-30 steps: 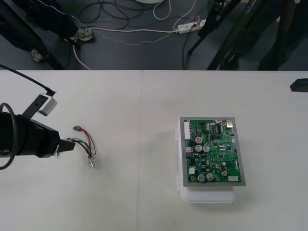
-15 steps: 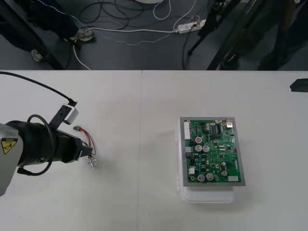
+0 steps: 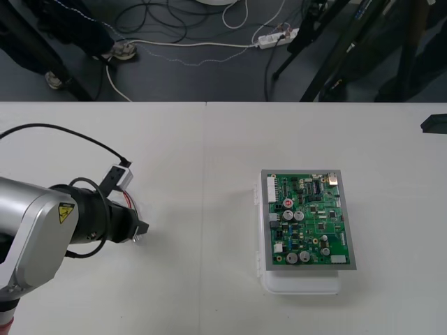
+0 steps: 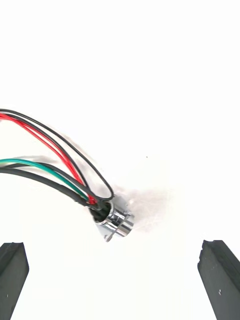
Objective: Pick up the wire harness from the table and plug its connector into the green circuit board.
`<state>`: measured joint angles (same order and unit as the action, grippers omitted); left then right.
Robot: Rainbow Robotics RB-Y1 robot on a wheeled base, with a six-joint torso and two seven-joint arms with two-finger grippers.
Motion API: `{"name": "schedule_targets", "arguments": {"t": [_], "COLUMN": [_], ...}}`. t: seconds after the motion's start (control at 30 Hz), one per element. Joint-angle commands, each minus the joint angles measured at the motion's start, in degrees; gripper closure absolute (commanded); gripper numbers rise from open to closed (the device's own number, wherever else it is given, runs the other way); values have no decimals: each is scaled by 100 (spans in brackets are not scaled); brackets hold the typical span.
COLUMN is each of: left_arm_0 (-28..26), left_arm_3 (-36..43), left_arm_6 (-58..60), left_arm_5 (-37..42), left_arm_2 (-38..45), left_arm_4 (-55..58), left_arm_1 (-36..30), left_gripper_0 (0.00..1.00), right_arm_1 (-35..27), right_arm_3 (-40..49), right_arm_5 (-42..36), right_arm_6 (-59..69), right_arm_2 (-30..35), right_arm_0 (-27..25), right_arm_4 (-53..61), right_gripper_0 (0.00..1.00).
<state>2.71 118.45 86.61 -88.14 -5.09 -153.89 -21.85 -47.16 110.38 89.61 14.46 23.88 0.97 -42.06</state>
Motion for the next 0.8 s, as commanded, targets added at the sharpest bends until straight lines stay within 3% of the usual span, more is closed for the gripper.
{"name": "schedule_targets", "arguments": {"t": [0.03, 0.8], "left_arm_0": [230, 344], "left_arm_3": [-234, -1456], "left_arm_6": [-329, -329], "left_arm_5": [-186, -186], "left_arm_2": [-97, -317], "left_arm_4": [-54, -45], "left_arm_1": [234, 252], "left_gripper_0": [0, 0], "right_arm_1": [41, 41], "right_arm_3": [1, 1], "right_arm_5": [39, 39], "right_arm_6": [-181, -181], "right_arm_2": [-77, -77], "right_arm_0": [131, 131], "right_arm_4": [-13, -13], "right_gripper_0": [0, 0]}}
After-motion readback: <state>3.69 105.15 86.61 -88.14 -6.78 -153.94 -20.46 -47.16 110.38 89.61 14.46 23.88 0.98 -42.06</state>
